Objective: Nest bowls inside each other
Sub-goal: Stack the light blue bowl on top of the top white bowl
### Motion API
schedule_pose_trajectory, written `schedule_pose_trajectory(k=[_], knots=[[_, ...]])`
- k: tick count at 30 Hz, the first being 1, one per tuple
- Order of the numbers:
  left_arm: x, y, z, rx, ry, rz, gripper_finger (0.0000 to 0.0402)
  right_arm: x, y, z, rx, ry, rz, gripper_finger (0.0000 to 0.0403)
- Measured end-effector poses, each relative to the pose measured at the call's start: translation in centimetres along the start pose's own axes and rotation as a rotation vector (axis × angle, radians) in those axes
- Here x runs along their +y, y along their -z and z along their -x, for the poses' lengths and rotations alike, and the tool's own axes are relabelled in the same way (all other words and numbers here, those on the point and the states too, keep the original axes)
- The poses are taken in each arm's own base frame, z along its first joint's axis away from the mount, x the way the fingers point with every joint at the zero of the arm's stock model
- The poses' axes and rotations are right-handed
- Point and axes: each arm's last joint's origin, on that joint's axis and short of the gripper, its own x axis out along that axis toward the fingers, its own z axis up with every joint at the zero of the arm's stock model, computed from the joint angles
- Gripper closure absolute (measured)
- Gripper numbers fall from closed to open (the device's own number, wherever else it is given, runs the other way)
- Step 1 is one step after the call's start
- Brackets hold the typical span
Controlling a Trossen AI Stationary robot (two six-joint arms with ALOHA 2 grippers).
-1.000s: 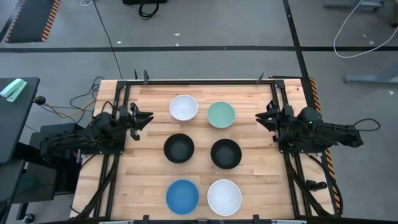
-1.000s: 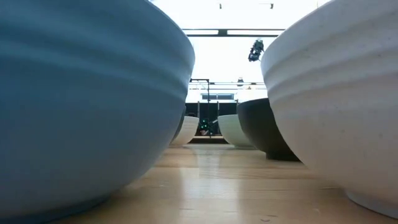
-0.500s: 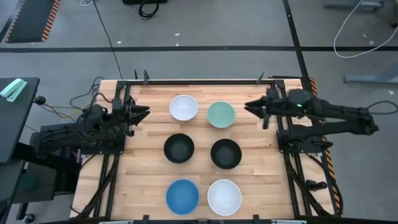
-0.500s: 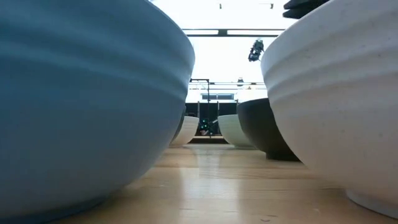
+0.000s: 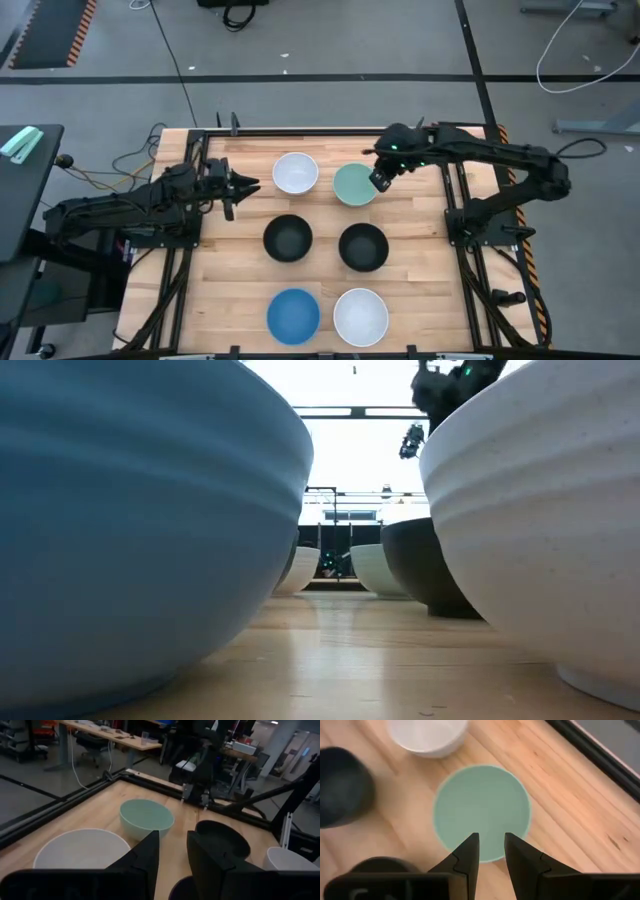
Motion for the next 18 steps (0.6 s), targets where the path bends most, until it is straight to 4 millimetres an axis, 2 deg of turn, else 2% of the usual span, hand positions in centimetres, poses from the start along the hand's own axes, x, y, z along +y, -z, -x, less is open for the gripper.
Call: schedule_pose_trajectory(k=[10,18], knots=[[-0.3,0.2,0.0,0.017,0.02,-0.004,0.0294,-2.5,-0.1,-5.7,0.21,0.033,-0.076,0.0302],[-0.6,0.3,0.0,0.024,0.045,-0.008,0.0294,-2.6,0.0,-8.7,0.296,0.066,-0.075,0.0302]])
